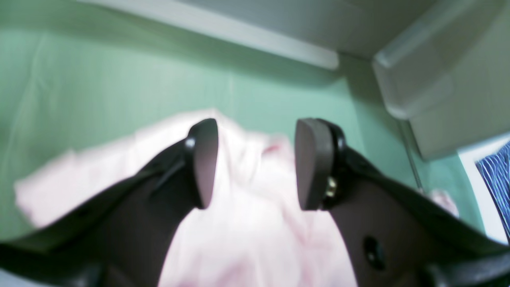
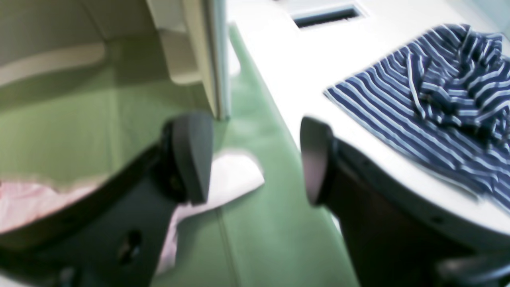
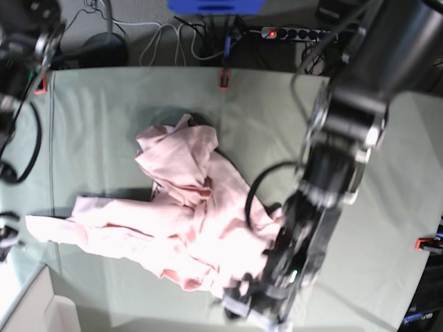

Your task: Layout the t-shirt on the table in an organized manner, then fold the t-shirt properly

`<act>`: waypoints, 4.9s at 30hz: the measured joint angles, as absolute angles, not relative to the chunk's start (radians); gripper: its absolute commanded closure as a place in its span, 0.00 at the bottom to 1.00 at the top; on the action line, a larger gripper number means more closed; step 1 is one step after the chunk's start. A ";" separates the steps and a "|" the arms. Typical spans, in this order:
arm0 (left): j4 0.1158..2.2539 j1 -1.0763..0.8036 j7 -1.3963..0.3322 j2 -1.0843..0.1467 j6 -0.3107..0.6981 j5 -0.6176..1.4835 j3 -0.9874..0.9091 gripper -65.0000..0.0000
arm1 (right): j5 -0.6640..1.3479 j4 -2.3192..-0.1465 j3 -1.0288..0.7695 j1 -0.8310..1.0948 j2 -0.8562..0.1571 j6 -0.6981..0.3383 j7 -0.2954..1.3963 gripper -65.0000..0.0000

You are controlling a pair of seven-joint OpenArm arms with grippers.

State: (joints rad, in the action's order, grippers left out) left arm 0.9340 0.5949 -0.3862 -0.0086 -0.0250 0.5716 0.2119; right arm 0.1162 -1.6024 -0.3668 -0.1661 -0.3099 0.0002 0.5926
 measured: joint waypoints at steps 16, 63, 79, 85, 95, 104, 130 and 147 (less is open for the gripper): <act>1.473 -0.101 -0.435 -0.089 -0.027 0.595 -0.033 0.54 | 0.125 -1.694 0.177 -0.007 -0.222 -0.010 0.595 0.46; 1.579 -0.268 -0.439 -0.138 -0.020 0.604 -0.106 0.53 | 0.135 -1.682 0.230 0.000 -0.194 -0.010 0.609 1.00; 1.410 -0.142 -0.427 0.000 -0.020 0.597 0.212 0.53 | 0.135 -1.819 -0.089 0.226 -0.189 -0.011 0.598 1.00; 1.288 -0.089 -0.426 0.068 -0.023 0.604 0.241 0.53 | 0.135 -1.821 -0.089 0.249 -0.188 -0.011 0.599 1.00; 1.105 0.011 -0.421 0.148 -0.018 0.604 0.250 0.53 | 0.135 -1.822 -0.087 0.286 -0.188 -0.011 0.593 1.00; 0.936 0.130 -0.389 0.153 0.026 0.628 0.251 0.66 | 0.135 -1.860 -0.086 0.317 -0.189 -0.011 0.588 1.00; 1.636 -0.204 -0.432 -0.194 -0.030 0.603 -0.236 1.00 | 0.127 -1.880 -0.085 0.367 -0.167 -0.007 0.605 1.00; 1.680 -0.207 -0.773 -0.057 -0.010 0.709 -0.286 0.99 | 0.127 -1.921 -0.093 0.388 -0.133 -0.172 0.603 0.66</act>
State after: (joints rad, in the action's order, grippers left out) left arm 1.6798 -0.2073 -0.7731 -0.0574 -0.0105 0.7094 -0.2855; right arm 0.1272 -1.9213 -0.0925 0.3878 -0.1326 -0.1722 0.6025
